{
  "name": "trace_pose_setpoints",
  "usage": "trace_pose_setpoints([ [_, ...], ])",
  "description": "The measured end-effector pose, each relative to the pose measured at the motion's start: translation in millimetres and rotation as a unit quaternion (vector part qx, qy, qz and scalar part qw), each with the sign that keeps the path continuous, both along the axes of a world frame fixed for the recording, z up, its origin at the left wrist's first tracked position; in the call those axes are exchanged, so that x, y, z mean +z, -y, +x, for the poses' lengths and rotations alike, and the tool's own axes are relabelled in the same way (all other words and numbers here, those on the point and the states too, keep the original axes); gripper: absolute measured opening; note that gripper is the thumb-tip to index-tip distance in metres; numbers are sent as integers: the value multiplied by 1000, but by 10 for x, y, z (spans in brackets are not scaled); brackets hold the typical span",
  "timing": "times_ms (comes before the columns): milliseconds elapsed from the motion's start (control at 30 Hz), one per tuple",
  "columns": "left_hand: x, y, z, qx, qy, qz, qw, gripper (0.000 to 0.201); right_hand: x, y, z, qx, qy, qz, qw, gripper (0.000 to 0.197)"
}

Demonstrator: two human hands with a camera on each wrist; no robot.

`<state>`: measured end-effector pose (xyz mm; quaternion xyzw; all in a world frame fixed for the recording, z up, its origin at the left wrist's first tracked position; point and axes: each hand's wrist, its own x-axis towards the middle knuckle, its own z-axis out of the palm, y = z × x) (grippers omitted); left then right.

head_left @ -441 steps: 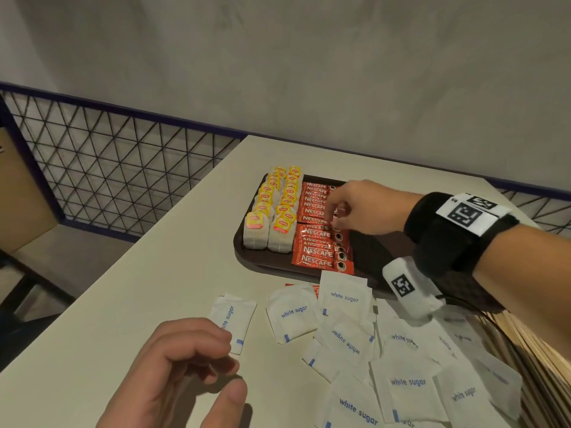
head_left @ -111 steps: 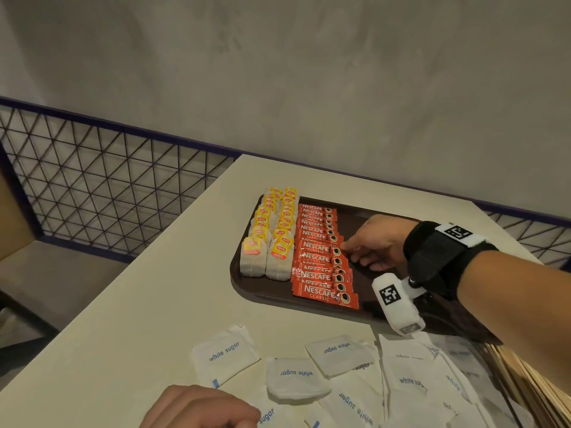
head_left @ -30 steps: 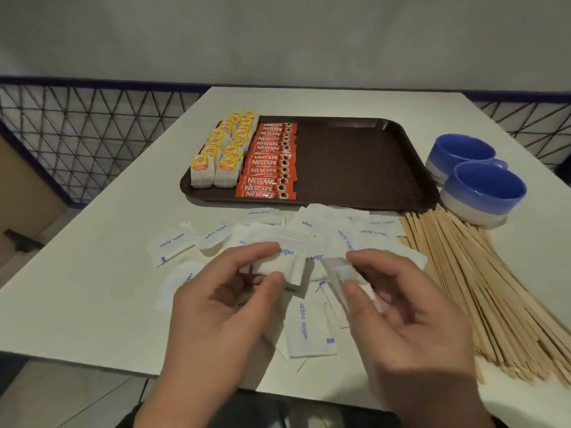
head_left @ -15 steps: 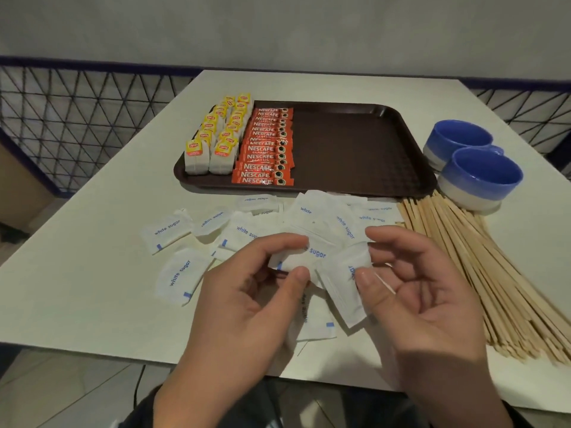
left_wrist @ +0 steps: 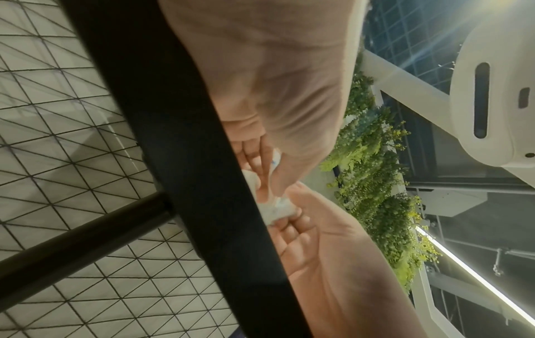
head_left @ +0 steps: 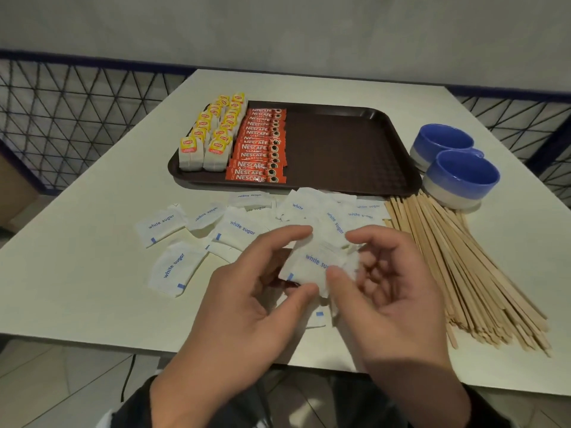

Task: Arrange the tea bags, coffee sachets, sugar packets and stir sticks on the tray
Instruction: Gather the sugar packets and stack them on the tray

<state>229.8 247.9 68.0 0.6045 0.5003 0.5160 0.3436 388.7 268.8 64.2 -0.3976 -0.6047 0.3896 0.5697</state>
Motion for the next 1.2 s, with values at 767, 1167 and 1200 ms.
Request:
trace_pose_setpoints([
  [767,30,-16,-59,-51,114,-46,991,52,-9,-11,49,43,-64,-100,992,30],
  [1167,42,-12,-84,-67,100,-33,992,44,7,-6,60,35,-45,-100,993,32],
  [1200,51,-11,-88,-66,105,-32,992,41,12,-4,53,33,-40,-99,994,31],
])
